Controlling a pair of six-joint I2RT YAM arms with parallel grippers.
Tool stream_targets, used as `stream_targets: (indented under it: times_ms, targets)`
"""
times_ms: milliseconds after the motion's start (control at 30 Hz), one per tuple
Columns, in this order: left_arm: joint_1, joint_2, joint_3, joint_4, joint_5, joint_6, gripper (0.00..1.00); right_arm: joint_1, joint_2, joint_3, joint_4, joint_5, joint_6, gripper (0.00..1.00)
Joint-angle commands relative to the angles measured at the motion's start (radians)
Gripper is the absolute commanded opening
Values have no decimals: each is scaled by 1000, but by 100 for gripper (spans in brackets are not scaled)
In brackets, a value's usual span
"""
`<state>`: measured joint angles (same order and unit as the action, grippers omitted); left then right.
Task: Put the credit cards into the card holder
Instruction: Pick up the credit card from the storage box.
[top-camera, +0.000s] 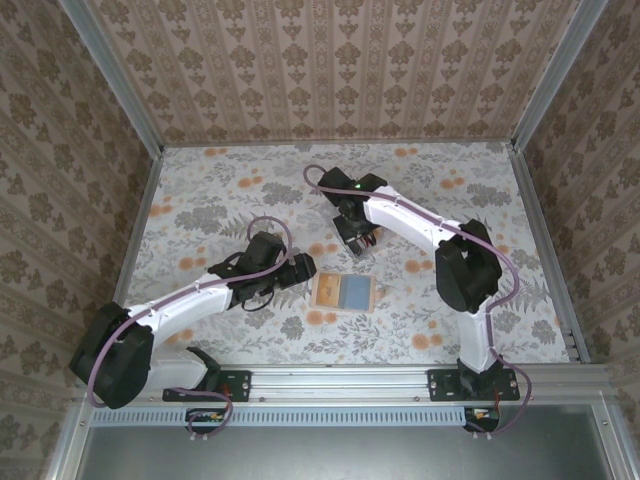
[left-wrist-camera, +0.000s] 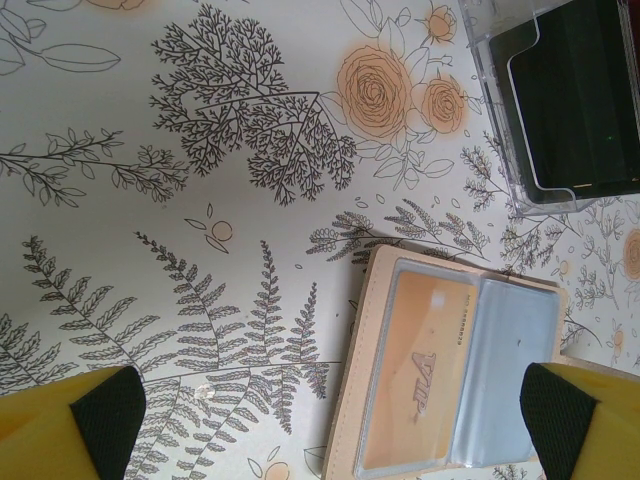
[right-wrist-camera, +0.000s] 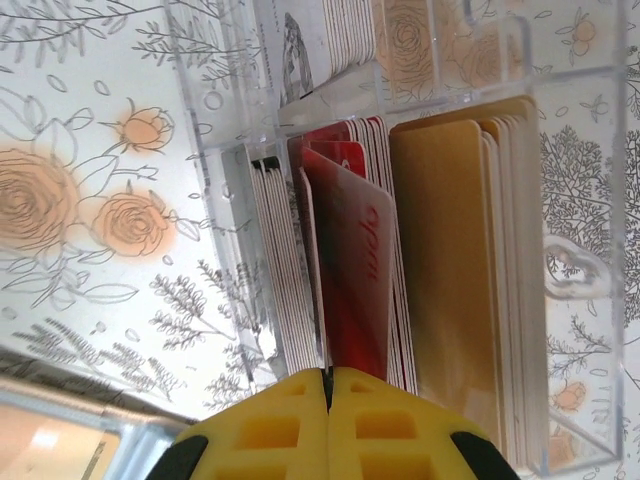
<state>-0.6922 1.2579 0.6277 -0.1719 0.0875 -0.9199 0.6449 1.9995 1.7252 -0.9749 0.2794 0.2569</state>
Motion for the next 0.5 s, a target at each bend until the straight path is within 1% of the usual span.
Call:
stream_targets:
  times_ms: [0,333,467]
  targets:
    - [5,5,21,-17,14,-3,100,-7,-63,-17,-4,-42,-6,3]
    - [4,0,43,-15,28,0,100,-40,-140,-71,54,-123,21,3]
    - [5,0,56,-12,35,0,99,-56,-148,-78,54,-146,31,3]
